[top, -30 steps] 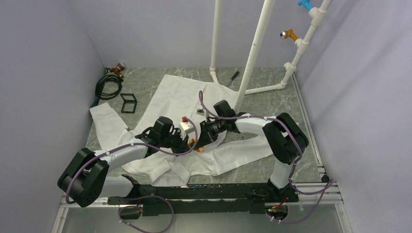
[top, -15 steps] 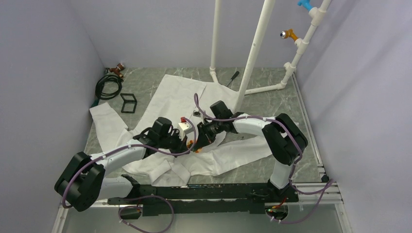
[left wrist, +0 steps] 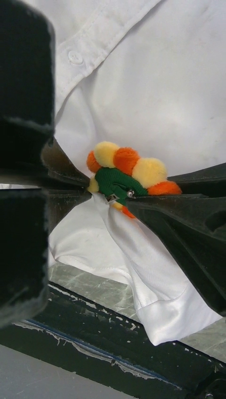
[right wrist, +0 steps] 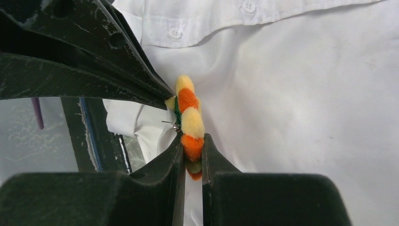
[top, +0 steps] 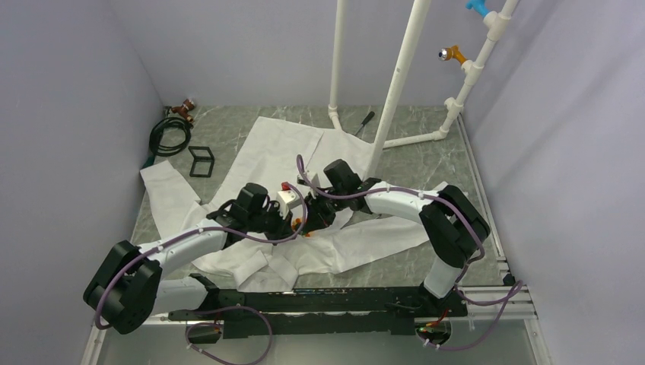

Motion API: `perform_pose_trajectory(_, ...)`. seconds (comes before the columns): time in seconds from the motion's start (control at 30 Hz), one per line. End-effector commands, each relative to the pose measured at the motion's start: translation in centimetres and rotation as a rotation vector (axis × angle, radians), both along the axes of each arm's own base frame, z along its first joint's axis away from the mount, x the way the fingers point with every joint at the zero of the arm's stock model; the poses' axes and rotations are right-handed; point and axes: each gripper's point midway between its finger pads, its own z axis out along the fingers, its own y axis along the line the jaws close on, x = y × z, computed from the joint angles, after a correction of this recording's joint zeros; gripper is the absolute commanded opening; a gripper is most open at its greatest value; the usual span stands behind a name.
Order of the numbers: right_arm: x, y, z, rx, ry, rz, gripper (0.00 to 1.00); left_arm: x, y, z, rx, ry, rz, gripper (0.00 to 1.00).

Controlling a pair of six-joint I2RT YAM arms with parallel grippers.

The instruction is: Remove the brooch from the garment

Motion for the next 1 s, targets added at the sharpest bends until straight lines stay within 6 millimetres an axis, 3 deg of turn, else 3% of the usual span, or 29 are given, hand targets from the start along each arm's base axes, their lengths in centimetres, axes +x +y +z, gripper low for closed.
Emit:
perform_pose_trajectory(0.0,2.0,-1.0,-1.5,-0.082,-0.126,-0.062,0.0,1.0,-3.2,6.5,-0.202,-0.153,-0.092,0.1)
perform_pose_trajectory(0.07,2.0,-0.9,-1.3,-0.07,-0.126,-0.06,0.0,1.1,-3.1,6.3,-0.192,-0.153,-0.089,0.15)
perform_pose_trajectory(0.17,1.9,-0.7,-1.0,-0.058,-0.119,-0.06,0.0,1.2,-2.8,5.6,-0.164,-0.144,-0.08,0.31)
perform_pose_trajectory(0.3,2.0,-0.8,-0.9,-0.055,-0.108,-0.066,0.0,0.9,-2.5,4.7,-0.139,-0.126,-0.083,0.37)
perform_pose_trajectory(0.5,2.0,-1.1,-0.8,-0.052,-0.106,-0.063,0.0,0.4,-2.0,3.4,-0.097,-0.099,-0.1,0.54)
perform_pose_trajectory(0.7,2.8,-1.6,-1.5,-0.093,-0.143,-0.088,0.0,0.1,-2.1,3.9,-0.112,-0.107,-0.125,0.53)
perform_pose_trajectory(0.97,6.0,-2.3,-1.6,-0.172,-0.267,-0.168,0.0,-0.3,-2.1,6.1,-0.171,-0.183,-0.143,0.55)
